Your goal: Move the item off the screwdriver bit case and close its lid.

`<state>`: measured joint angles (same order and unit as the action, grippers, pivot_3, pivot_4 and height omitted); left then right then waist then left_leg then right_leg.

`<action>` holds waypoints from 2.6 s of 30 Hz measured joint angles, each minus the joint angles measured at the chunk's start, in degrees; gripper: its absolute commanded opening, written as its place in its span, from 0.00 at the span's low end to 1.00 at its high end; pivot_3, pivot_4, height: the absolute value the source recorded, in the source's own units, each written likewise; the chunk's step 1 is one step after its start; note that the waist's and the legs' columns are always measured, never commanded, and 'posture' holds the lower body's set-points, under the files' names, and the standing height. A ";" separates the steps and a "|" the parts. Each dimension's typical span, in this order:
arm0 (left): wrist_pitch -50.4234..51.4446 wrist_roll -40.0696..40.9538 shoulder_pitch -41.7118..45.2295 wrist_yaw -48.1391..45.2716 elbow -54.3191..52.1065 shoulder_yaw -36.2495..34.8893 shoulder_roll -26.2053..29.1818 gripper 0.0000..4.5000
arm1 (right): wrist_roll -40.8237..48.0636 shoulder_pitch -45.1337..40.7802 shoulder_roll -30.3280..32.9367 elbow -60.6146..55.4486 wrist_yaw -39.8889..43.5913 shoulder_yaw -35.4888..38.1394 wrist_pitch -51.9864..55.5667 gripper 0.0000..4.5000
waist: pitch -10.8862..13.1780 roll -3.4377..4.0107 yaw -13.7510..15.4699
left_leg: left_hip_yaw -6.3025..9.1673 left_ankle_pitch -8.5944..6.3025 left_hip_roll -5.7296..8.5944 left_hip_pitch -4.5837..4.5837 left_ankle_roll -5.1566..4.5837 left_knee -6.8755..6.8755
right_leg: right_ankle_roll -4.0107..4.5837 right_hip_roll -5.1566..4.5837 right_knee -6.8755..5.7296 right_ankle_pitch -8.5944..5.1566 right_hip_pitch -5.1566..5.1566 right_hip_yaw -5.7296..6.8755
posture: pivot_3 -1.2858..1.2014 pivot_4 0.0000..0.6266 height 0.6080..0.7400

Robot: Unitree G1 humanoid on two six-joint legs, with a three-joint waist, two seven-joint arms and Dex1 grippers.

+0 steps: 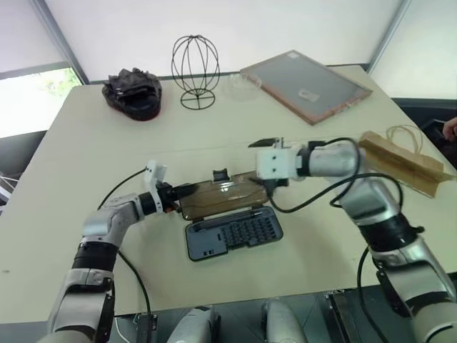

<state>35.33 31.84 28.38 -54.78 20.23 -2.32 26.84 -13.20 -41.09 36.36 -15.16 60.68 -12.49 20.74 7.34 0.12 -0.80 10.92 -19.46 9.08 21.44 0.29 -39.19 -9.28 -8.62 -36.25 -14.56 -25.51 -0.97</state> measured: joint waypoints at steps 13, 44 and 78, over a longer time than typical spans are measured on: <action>7.08 -1.34 0.82 -28.18 -29.34 21.79 17.17 0.00 | 18.54 9.12 18.14 -18.18 5.30 18.67 32.93 0.86 | 0.25 0.07 -0.14 | -0.34 -0.10 -0.03 -0.08 -0.15 0.11 | 0.00 -0.14 0.13 0.00 0.07 -0.06 | 0.52 0.24 1.00; -41.85 -35.16 34.93 -34.76 39.05 27.01 -8.94 0.00 | 26.37 25.63 7.72 -27.07 -12.12 -11.83 33.48 0.02 | 0.90 -0.77 1.46 | -0.20 -0.14 0.09 0.21 -0.25 -0.77 | -0.16 -0.12 0.00 0.10 0.17 0.11 | 0.52 0.24 1.00; -43.75 -30.86 35.00 -19.24 43.90 18.84 -7.27 0.00 | 39.36 37.51 -2.12 -41.31 -17.91 11.34 57.14 0.02 | 0.55 -1.01 2.39 | -0.11 -0.15 0.09 0.14 -0.27 -0.84 | -0.25 -0.08 -0.08 0.16 0.25 0.03 | 0.52 0.24 1.00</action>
<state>-8.42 0.98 63.38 -74.02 64.13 16.52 19.56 26.16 -3.58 34.23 -56.47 42.77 -1.15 77.88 7.90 -0.89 1.60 10.82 -19.61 9.17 21.58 0.02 -40.03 -9.53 -8.70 -36.33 -14.40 -25.25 -0.93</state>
